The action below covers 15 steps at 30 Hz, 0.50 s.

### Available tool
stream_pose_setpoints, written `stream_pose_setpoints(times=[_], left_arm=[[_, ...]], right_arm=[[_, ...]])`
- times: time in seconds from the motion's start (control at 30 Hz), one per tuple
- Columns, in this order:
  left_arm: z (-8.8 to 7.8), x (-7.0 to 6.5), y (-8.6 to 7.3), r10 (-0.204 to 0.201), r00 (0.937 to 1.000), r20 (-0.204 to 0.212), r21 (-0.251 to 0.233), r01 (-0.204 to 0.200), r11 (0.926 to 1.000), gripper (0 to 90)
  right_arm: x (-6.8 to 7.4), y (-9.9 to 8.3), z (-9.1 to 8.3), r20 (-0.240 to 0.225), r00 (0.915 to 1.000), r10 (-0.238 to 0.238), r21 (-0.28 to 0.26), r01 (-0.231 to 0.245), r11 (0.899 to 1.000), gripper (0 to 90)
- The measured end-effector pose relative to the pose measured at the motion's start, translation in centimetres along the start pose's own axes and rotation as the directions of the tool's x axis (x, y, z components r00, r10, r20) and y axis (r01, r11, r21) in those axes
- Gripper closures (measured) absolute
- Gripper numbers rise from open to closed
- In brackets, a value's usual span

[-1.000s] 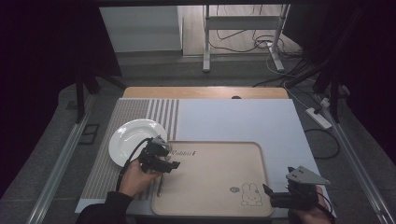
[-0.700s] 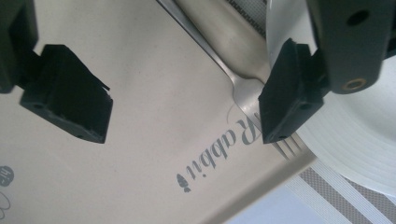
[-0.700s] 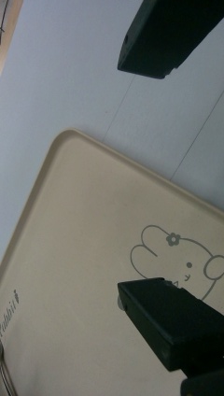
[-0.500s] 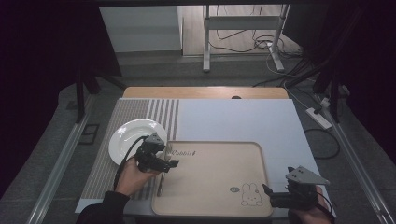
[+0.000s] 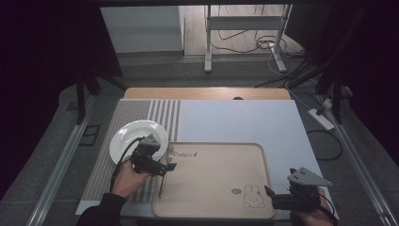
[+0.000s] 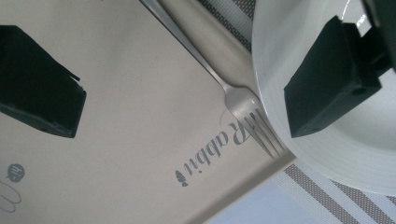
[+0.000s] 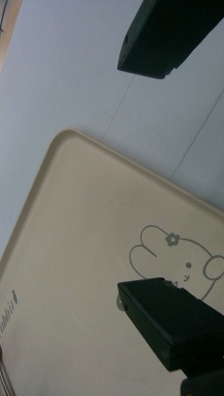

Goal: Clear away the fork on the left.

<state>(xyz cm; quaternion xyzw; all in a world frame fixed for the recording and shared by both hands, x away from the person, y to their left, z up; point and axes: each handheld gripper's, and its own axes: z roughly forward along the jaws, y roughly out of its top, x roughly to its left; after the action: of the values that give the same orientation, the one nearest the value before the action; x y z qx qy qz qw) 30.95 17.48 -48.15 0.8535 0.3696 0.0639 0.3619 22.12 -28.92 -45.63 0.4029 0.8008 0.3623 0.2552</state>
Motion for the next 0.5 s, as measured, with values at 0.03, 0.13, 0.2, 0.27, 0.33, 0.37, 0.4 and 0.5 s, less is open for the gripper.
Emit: stream_pose_setpoints(times=[0.03, 0.13, 0.2, 0.27, 0.33, 0.37, 0.4, 0.5], left_arm=[[-0.1, 0.1, 0.0, -0.001, 1.0000, 0.000, -0.003, 0.001, 1.0000, 0.0], [-0.3, 0.2, -0.2, -0.006, 1.0000, 0.007, -0.015, 0.006, 0.9999, 0.0], [-0.4, 0.3, -0.3, -0.002, 1.0000, -0.008, -0.016, 0.002, 0.9999, 0.0], [-0.5, 0.3, -0.4, -0.009, 0.9998, -0.019, -0.011, 0.009, 0.9999, 0.0], [-0.6, 0.4, -0.6, -0.013, 0.9995, -0.029, -0.005, 0.013, 0.9999, 0.0], [-0.6, 0.5, -0.7, -0.018, 0.9994, -0.031, -0.009, 0.018, 0.9998, 0.0], [-0.7, 0.5, -0.8, -0.021, 0.9993, -0.032, -0.013, 0.021, 0.9997, 0.0], [-1.2, 0.7, -1.1, -0.033, 0.9990, -0.029, -0.037, 0.032, 0.9988, 0.0]], right_arm=[[0.0, 0.0, 0.0, 0.000, 1.0000, 0.000, 0.000, 0.000, 1.000, 0.0], [0.0, 0.0, 0.0, -0.001, 1.0000, 0.000, 0.001, 0.000, 1.000, 0.0], [0.0, 0.0, 0.0, 0.000, 1.0000, 0.001, 0.002, -0.001, 1.000, 0.0], [0.0, 0.0, 0.0, 0.000, 1.0000, 0.000, 0.001, 0.000, 1.000, 0.0], [0.0, 0.0, 0.0, 0.001, 1.0000, 0.000, 0.001, 0.000, 1.000, 0.0], [0.0, 0.0, 0.0, 0.001, 1.0000, -0.001, 0.003, 0.001, 1.000, 0.0], [0.0, 0.0, 0.0, 0.001, 1.0000, -0.001, 0.003, 0.001, 1.000, 0.0], [0.0, 0.0, 0.1, 0.001, 1.0000, -0.002, 0.006, 0.002, 1.000, 0.0]])
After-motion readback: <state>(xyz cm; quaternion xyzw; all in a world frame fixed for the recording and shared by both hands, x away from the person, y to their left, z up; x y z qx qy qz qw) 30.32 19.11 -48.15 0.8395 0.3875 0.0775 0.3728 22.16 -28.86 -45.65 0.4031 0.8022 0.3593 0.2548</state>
